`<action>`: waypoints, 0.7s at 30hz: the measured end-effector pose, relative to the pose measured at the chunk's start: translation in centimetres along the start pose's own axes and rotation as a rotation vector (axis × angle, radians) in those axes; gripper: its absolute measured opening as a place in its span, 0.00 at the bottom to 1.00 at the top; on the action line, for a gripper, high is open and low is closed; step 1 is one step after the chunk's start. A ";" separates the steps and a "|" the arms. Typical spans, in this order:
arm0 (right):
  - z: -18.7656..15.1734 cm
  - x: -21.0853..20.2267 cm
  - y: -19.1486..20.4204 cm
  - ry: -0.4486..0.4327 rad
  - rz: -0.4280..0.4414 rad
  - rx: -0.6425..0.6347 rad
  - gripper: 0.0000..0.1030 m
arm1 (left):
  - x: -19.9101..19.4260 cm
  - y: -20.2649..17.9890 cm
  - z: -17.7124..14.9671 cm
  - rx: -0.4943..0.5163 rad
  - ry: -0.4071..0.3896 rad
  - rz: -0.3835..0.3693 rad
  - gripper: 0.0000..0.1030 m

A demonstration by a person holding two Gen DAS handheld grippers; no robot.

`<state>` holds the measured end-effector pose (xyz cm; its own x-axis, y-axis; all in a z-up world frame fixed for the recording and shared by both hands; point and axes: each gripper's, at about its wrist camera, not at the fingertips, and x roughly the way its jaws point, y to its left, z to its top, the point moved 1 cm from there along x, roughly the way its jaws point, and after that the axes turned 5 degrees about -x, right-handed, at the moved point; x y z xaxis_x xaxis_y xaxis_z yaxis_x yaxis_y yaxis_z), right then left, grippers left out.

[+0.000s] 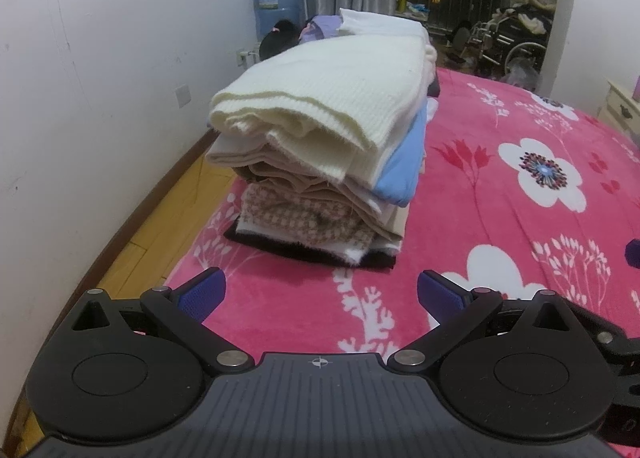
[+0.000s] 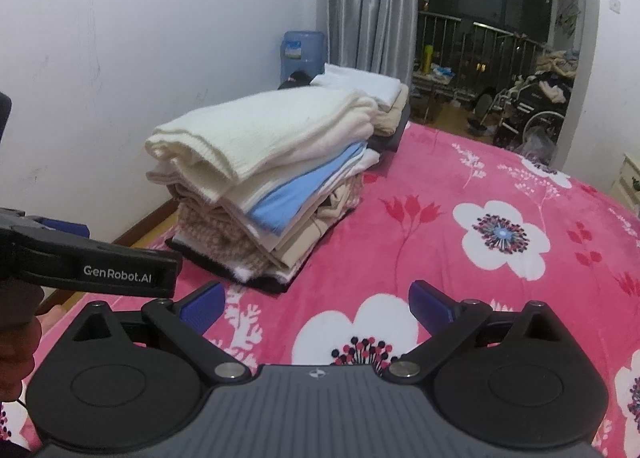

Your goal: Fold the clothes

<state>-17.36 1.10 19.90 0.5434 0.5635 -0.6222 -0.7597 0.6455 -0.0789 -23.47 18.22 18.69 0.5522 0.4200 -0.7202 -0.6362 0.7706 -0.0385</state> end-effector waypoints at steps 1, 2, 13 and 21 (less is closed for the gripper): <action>0.0 0.0 0.0 0.003 0.001 0.001 0.98 | 0.0 0.0 0.0 0.001 0.000 0.001 1.00; 0.0 0.0 0.0 0.005 0.001 0.003 0.98 | 0.0 0.0 0.0 0.002 -0.001 0.002 1.00; 0.2 0.1 0.1 0.010 -0.010 -0.008 0.99 | 0.0 0.0 -0.1 0.002 0.001 0.005 1.00; 0.2 0.4 -0.1 0.029 -0.040 -0.004 0.99 | 0.5 0.0 0.0 0.002 0.012 0.010 1.00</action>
<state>-17.00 1.38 19.85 0.5630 0.5216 -0.6411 -0.7388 0.6653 -0.1076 -23.24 18.41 18.31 0.5394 0.4214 -0.7291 -0.6401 0.7677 -0.0299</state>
